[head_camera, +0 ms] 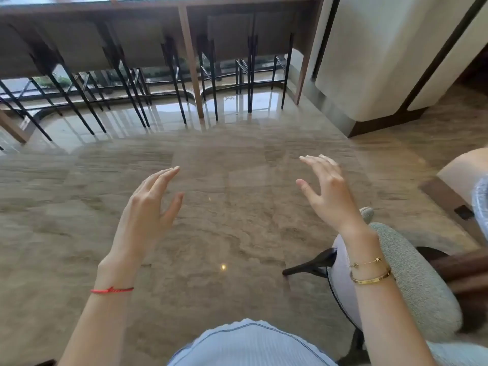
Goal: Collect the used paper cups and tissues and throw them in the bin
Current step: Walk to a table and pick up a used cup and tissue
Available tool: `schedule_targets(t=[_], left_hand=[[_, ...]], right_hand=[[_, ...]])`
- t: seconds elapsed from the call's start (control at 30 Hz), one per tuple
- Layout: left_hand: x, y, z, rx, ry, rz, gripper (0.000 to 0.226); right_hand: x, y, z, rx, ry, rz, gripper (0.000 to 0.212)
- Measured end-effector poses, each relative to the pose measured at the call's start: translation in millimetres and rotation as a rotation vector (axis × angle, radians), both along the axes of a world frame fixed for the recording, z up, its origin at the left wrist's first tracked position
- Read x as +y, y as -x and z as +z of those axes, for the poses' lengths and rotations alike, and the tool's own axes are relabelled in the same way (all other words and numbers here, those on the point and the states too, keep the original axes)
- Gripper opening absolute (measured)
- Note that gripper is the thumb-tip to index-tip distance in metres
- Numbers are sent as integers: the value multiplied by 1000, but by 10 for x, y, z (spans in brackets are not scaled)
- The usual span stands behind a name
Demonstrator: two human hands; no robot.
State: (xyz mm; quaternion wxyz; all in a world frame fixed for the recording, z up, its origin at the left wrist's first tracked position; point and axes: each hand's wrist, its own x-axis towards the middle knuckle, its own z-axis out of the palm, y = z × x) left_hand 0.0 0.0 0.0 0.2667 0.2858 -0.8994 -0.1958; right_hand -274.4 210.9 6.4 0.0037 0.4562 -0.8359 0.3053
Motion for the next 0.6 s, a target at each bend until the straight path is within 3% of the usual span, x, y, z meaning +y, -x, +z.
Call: schedule_targets(t=[0.33, 0.6], left_hand=[[-210, 400, -166, -34, -34, 29, 47], [-1033, 1082, -367, -88, -69, 44, 48]], right_hand=[[-188, 408, -194, -35, -59, -13, 47], [-1024, 1113, -441, -61, -96, -8, 45]])
